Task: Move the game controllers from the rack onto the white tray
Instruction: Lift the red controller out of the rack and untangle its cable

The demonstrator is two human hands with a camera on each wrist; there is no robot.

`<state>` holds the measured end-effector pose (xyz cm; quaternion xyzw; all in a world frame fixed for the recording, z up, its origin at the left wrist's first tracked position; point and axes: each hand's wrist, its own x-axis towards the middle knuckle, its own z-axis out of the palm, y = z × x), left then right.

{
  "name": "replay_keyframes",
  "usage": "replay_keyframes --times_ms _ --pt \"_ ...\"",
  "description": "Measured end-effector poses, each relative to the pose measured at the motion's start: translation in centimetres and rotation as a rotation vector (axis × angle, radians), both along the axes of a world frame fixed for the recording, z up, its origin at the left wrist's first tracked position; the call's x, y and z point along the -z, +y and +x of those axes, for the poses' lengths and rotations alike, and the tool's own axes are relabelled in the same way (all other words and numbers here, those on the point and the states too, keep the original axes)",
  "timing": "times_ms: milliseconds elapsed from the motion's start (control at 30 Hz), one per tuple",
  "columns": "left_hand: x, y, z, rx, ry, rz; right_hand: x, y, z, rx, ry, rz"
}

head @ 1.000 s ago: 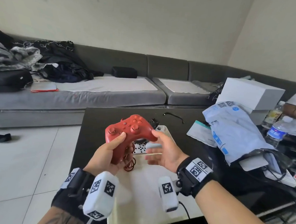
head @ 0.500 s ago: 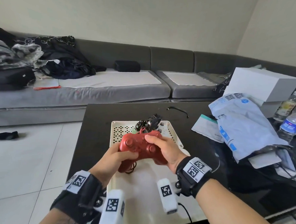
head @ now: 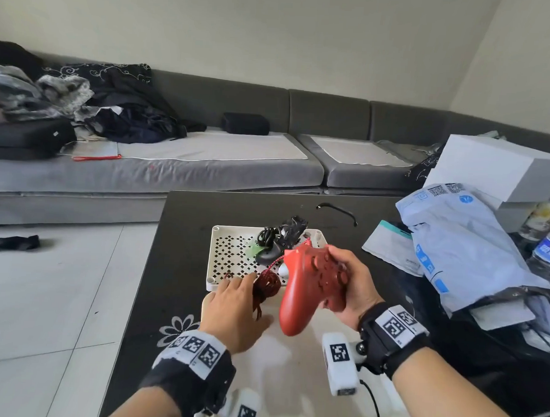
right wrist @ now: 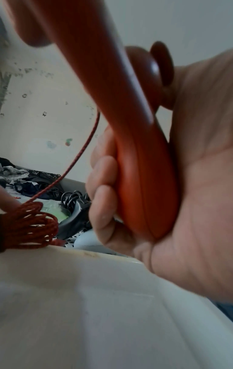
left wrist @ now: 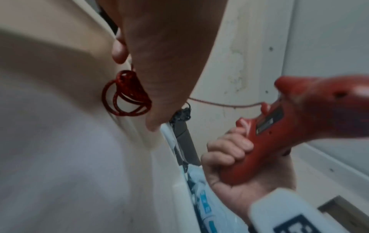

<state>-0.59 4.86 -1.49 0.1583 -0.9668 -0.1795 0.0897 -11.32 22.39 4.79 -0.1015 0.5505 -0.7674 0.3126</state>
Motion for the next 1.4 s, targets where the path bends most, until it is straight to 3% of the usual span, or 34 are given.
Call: replay_keyframes --times_ms 200,300,467,633,733,1033,1133,1300,1400 --pt "-0.2 0.5 0.2 -0.033 -0.075 -0.135 0.0 0.4 -0.1 -0.063 -0.051 -0.094" --pt "-0.8 0.7 0.3 -0.087 -0.013 -0.078 -0.2 0.7 0.1 -0.06 -0.04 -0.117" --pt "-2.6 0.6 0.3 -0.165 0.175 0.286 -0.7 0.9 0.5 -0.058 -0.021 -0.154" --pt "-4.4 0.5 0.6 -0.07 0.123 1.048 -0.9 -0.2 1.4 -0.072 0.032 -0.065" --pt "-5.1 0.7 1.1 -0.07 0.082 1.245 -0.6 -1.2 1.9 -0.025 0.083 0.022" --pt "-6.4 -1.5 2.0 0.153 -0.21 1.25 -0.6 -2.1 3.6 -0.12 0.278 0.12" --pt "-6.6 -2.0 2.3 0.194 -0.234 1.242 -0.3 -2.5 3.9 -0.162 0.265 0.128" --pt "-6.5 -1.8 2.4 0.218 -0.269 1.235 0.4 -2.7 4.1 -0.226 0.319 0.375" --pt "-6.0 -1.9 2.1 0.201 -0.237 1.285 1.0 -2.7 3.9 -0.207 0.307 0.404"
